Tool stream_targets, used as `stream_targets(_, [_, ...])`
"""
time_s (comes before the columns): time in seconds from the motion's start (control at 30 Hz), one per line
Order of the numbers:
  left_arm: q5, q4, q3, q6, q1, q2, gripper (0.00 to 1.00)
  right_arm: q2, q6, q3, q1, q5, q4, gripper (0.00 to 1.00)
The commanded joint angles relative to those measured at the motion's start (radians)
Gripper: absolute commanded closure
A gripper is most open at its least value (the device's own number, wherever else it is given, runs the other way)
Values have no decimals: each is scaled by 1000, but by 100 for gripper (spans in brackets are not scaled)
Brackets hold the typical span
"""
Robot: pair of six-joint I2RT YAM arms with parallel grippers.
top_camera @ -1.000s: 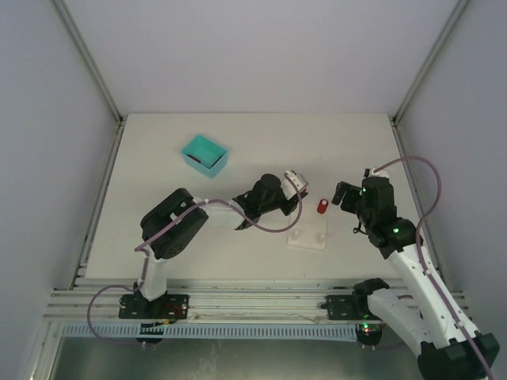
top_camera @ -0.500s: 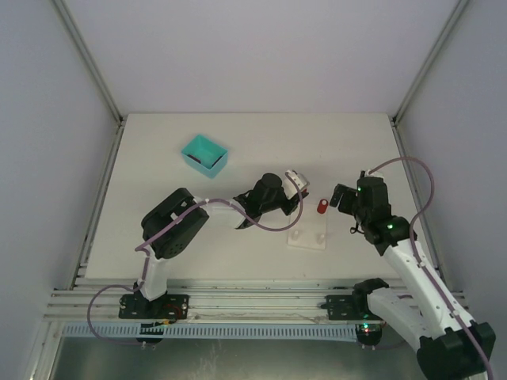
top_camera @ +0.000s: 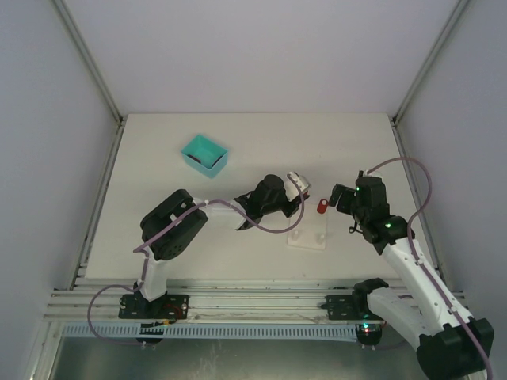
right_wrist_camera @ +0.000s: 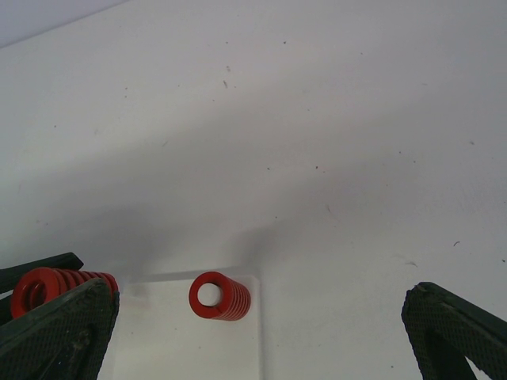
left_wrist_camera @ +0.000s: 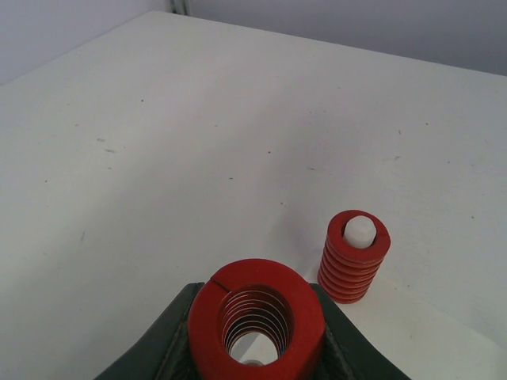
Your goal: Install the large spring
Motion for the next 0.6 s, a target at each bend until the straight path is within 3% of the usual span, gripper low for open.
stream_targets(0.0, [-44, -56, 20, -7, -5, 21, 100, -10, 4, -9, -5, -4, 11, 1])
stream_targets(0.57, [-20, -79, -22, -49, -5, -38, 100, -6, -12, -6, -5, -7, 27, 1])
